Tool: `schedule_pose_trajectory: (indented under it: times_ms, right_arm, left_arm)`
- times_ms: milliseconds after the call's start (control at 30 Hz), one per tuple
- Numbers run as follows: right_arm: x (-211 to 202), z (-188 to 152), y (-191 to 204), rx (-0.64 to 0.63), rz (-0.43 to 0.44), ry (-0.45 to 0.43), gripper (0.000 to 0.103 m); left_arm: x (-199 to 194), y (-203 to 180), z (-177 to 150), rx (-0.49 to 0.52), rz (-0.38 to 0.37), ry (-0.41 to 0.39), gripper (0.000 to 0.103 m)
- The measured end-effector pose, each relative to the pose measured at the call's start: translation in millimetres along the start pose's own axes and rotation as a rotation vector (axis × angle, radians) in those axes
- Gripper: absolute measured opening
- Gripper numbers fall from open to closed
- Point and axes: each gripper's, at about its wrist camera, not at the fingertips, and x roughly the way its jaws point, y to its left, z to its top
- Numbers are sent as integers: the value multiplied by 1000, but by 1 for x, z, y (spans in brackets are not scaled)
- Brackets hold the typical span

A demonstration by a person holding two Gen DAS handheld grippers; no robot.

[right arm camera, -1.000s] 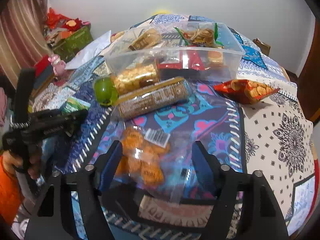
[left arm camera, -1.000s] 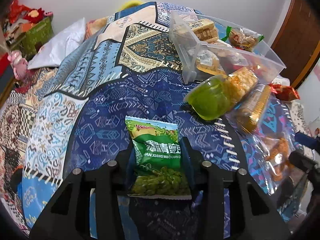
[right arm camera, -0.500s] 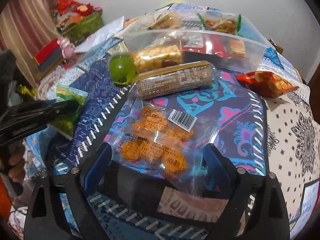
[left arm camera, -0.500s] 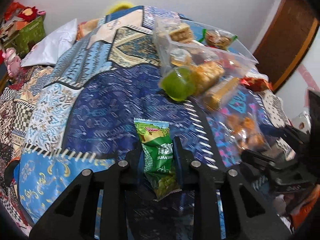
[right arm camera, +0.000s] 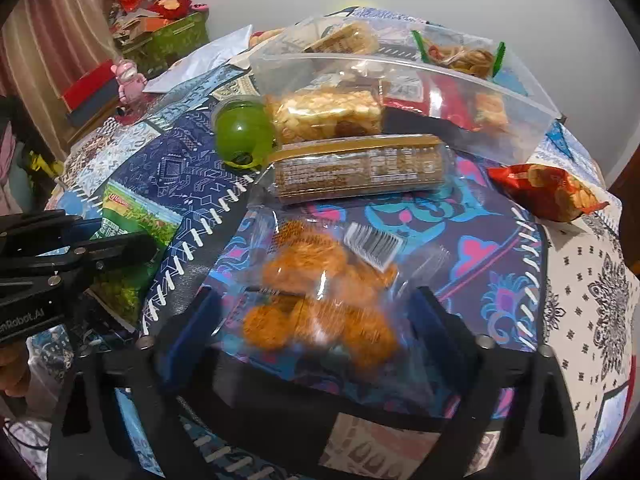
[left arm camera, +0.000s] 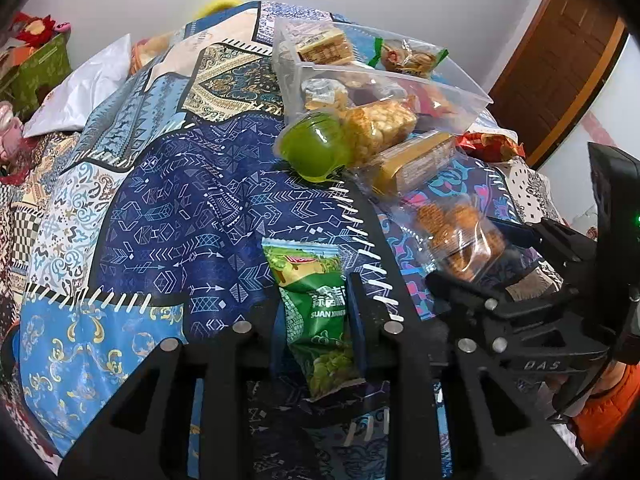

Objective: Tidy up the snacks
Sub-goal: 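Lift both held bags and carry them over the clear box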

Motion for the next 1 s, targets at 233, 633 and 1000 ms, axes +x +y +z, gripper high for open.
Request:
schedule_pose_trajectory:
  times_ms: [233, 633, 1000]
  right_arm:
    - [-11, -5, -16, 51, 25, -24, 70]
    - [-24, -10, -26, 105, 43, -61, 47]
    - [-57, 1, -39, 132, 21, -157, 46]
  left_arm:
    - [11, 1, -4, 9, 19, 25, 48]
    - [-1, -8, -2, 41, 29, -36, 38]
    - [-36, -26, 29, 78, 15, -157, 38]
